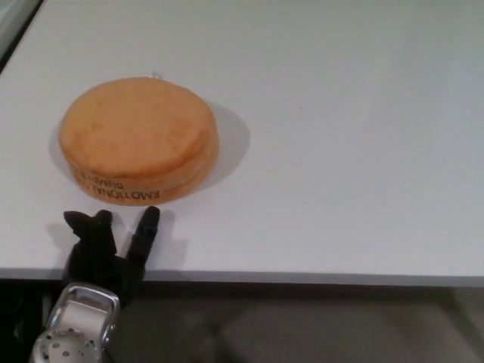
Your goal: A soft plate is kept in the center of the table close to the robot and the robot uses its left hand to pick up the plate, turns it upside down and places it back on the table
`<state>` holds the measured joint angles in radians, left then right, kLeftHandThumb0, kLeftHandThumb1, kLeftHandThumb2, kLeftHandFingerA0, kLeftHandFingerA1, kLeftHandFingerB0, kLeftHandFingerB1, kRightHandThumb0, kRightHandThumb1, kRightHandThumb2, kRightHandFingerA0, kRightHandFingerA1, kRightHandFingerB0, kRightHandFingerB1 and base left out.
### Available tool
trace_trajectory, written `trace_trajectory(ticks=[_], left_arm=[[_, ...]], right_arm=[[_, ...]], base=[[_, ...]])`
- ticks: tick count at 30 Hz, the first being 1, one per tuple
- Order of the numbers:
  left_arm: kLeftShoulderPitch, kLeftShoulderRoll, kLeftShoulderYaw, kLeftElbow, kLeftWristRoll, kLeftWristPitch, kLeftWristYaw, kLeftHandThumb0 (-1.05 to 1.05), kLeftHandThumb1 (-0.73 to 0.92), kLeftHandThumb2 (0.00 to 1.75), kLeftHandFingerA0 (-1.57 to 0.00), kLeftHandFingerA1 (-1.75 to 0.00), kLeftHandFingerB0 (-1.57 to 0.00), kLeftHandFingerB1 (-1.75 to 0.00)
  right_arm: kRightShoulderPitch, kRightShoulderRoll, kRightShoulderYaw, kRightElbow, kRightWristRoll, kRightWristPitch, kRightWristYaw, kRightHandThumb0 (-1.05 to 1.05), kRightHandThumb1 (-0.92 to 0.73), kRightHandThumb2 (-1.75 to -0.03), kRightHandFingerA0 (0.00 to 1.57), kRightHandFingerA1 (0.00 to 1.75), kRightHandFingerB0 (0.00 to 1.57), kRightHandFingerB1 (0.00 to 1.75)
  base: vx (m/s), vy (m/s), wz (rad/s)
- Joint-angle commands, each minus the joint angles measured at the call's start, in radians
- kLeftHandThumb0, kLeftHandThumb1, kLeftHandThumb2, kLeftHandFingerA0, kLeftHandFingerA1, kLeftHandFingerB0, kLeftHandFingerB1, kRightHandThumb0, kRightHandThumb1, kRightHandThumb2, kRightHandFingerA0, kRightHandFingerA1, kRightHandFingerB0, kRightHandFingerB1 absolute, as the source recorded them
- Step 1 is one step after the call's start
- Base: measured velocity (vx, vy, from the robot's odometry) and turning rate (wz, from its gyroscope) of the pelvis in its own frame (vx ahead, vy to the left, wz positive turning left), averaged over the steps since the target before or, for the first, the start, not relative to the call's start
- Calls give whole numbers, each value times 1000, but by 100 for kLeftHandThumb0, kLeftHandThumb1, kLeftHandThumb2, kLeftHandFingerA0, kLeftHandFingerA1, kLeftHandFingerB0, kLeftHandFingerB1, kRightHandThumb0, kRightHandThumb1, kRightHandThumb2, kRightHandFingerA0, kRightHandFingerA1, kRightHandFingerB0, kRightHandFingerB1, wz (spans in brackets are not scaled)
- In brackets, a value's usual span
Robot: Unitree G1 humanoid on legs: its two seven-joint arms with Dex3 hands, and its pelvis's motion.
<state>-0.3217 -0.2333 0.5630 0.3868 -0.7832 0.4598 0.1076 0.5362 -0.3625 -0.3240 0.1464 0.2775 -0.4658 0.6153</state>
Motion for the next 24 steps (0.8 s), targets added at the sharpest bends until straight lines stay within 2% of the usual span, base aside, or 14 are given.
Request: trace_trajectory(ticks=[1, 4, 5, 7, 9, 14, 16, 17, 18, 19, 20, 21, 22, 24], left_arm=[[118, 163, -206, 53, 114, 340, -41, -105, 92, 131, 0, -21, 0, -10], [108, 233, -279, 68, 126, 367, -101, -99, 87, 130, 0, -32, 0, -10], [102, 253, -287, 73, 119, 374, -109, -102, 91, 91, 0, -36, 0, -6], [107, 265, -294, 74, 104, 368, -110, -105, 90, 129, 0, -21, 0, -5], [116, 266, -287, 60, 86, 353, -95, -99, 92, 93, 0, 0, 0, 0], [139, 269, -302, 25, 94, 293, -60, -99, 92, 86, 0, 0, 0, 0], [175, 273, -346, -16, 135, 201, -86, -105, 84, 124, 0, -15, 0, -7], [198, 280, -370, -43, 156, 157, -108, -103, 82, 123, 0, -14, 0, -5], [227, 286, -396, -79, 184, 96, -133, -101, 83, 123, 0, -9, 0, -2], [244, 293, -415, -102, 204, 53, -147, -97, 82, 121, -3, -14, 0, -5], [270, 307, -451, -134, 254, -23, -162, -93, 80, 120, -9, -31, -7, -9], [289, 317, -479, -154, 292, -76, -167, -93, 80, 120, -9, -31, -7, -9], [301, 323, -490, -167, 308, -110, -173, -84, 74, 117, -1, -37, 0, -19], [328, 338, -513, -195, 356, -203, -187, -91, 72, 114, -9, -43, -4, -36]], right_arm=[[-9, -24, -11, -4, -10, 31, -19, -80, -92, -70, 27, 40, 7, 21], [-15, -27, -11, -1, -9, 34, -18, -79, -92, -70, 28, 40, 5, 20], [-17, -30, -11, -2, -5, 38, -14, -80, -92, -69, 27, 40, 6, 21], [-13, -31, -12, -9, 2, 50, -10, -80, -92, -69, 27, 40, 6, 20], [-13, -28, -12, -11, 5, 51, -11, -80, -92, -68, 28, 40, 6, 20], [-14, -30, -14, -9, -5, 49, -14, -82, -92, -69, 28, 40, 6, 22], [-12, -29, -15, -10, -11, 46, -18, -81, -92, -69, 28, 40, 7, 21], [-12, -26, -14, -10, -9, 46, -18, -80, -74, -110, 24, 53, 4, 23], [-13, -26, -13, -8, -3, 47, -14, -79, -75, -110, 24, 54, 4, 23], [-14, -26, -13, -8, -1, 51, -13, -80, -92, -69, 28, 42, 6, 22], [-12, -27, -14, -11, 0, 53, -12, -78, -75, -110, 24, 54, 3, 24], [-8, -27, -15, -11, 0, 53, -11, -78, -75, -110, 24, 54, 3, 24], [-7, -27, -15, -10, 0, 51, -10, -79, -92, -69, 28, 41, 7, 21], [-6, -28, -14, -9, 0, 47, -7, -81, -92, -68, 27, 41, 7, 22]], base=[[0, 0, 0], [0, 0, 0], [0, 0, 0], [0, 0, 0], [0, 0, 0], [0, 0, 0], [0, 0, 0], [0, 0, 0], [0, 0, 0], [0, 0, 0], [0, 0, 0], [0, 0, 0], [0, 0, 0], [0, 0, 0]])
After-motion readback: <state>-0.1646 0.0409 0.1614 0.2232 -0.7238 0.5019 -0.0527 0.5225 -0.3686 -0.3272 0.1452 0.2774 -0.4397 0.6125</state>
